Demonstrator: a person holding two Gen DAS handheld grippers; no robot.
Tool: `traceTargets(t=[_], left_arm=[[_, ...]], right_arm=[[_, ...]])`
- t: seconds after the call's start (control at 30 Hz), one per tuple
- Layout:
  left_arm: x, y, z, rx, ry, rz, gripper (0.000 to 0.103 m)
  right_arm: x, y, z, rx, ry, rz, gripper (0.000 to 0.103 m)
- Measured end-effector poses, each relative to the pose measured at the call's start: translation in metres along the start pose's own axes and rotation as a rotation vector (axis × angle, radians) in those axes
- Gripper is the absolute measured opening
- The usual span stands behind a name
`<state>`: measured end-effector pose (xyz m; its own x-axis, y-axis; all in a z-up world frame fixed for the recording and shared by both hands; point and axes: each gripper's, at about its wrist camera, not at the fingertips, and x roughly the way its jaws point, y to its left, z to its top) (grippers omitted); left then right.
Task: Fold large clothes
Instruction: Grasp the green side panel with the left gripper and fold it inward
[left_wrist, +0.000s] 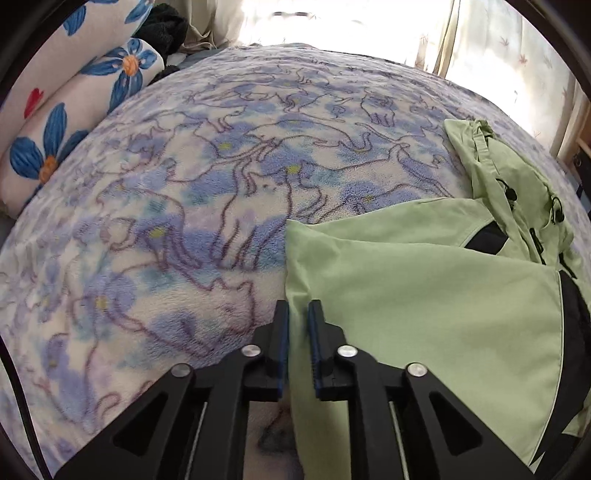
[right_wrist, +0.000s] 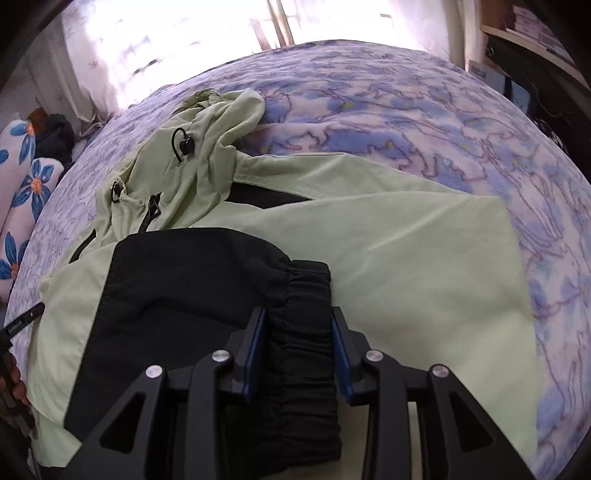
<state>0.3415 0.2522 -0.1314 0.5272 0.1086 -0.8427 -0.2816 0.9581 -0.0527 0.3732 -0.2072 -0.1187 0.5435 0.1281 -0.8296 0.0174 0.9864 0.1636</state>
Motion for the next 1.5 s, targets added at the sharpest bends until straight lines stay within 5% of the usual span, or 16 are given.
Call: traceTargets(t=[0.1,0.23,0.33,0.43,0.6,0.77,0.87,1.1,1.3,1.5], left_arm=[[-0.031,-0.005,-0.001,0.026,-0.068,0.022,0.021],[-0.078,-0.028,-0.015,0.061,-0.196,-0.057,0.048],[-0.089,-0.054,-0.029,0.031,-0.128,-0.233,0.051],[-0.083,-0.069,-0.047,-0.021,-0.041,-0.298,0.051],[-0.055,-0.069,-0.084,-0.007,0.036,-0.229,0.051],[-0.054,-0.033,-0.092,0.041,-0.030,-0.101,0.051],[-0.047,-0.009,-0.089,0.002,-0.008,-0.146,0.051],[-0.052,-0.020,-0.088,0.038,0.003,-0.093,0.053],[-0.073,-0.017,-0.088,0.015,0.017,-0.086,0.064],[-0.106,-0.014,-0.096,0.015,0.009,-0.072,0.064]], right_arm=[[-0.025,0.001,-0.005,0.003,-0.079,-0.002,0.035],[-0.042,0.034,-0.018,-0.060,-0.120,0.071,0.035],[-0.035,0.079,-0.033,-0.151,-0.054,0.160,0.035],[-0.030,0.116,-0.053,-0.226,-0.017,0.224,0.035],[-0.017,0.131,-0.079,-0.322,0.033,0.143,0.035],[-0.019,0.054,-0.071,-0.231,-0.021,-0.069,0.032],[-0.023,0.012,-0.060,-0.122,0.010,0.015,0.000],[-0.035,0.024,-0.059,-0.133,-0.008,-0.011,0.005],[-0.050,0.026,-0.060,-0.100,-0.012,0.022,0.023],[-0.081,0.033,-0.068,-0.100,-0.043,0.042,0.024]])
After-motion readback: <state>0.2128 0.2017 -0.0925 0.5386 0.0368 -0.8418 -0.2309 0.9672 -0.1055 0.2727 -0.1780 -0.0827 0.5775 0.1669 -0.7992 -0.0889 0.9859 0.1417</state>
